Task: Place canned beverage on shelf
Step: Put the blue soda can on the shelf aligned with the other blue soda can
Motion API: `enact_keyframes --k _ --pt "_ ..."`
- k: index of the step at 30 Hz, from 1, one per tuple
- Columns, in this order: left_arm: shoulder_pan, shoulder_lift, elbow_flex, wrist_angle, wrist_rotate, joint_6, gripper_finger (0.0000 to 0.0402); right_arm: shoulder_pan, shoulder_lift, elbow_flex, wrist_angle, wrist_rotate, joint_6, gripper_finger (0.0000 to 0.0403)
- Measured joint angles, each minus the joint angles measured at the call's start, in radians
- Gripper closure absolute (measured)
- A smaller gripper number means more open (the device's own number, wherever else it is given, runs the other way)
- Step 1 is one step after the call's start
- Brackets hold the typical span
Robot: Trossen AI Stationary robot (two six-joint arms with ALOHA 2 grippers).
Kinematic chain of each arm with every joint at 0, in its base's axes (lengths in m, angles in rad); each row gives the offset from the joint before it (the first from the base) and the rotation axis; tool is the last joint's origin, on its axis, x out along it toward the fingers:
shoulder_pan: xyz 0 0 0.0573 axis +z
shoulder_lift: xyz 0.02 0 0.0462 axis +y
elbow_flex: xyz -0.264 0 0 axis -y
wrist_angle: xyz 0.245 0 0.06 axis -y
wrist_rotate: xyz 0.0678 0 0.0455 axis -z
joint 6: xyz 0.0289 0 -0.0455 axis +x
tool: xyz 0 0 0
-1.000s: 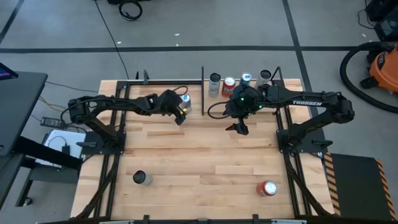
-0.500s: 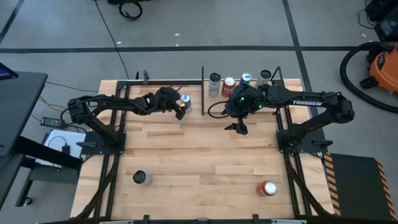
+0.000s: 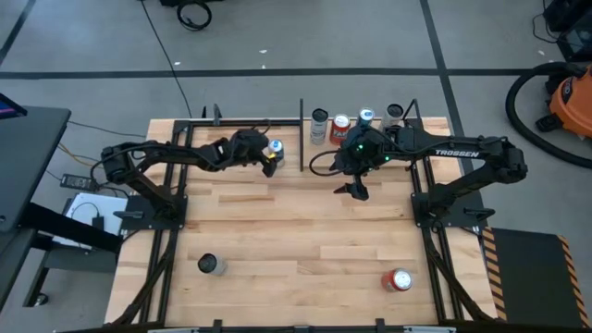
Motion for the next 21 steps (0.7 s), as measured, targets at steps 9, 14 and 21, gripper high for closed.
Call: enact_keyframes --k 9,14,21 --pt "0.006 0.02 0.001 0.014 0.0 0.004 0.0044 0.0 0.0 0.0 0.0 -0.017 0.0 0.0036" --pt "0.016 0.056 0.0 0.017 0.0 0.004 0.0044 0.0 0.0 0.0 0.0 -0.017 -0.002 0.0036" --pt "0.026 0.092 0.0 0.039 0.001 0.012 0.0044 0.0 0.0 0.0 0.002 -0.02 -0.019 0.0036"
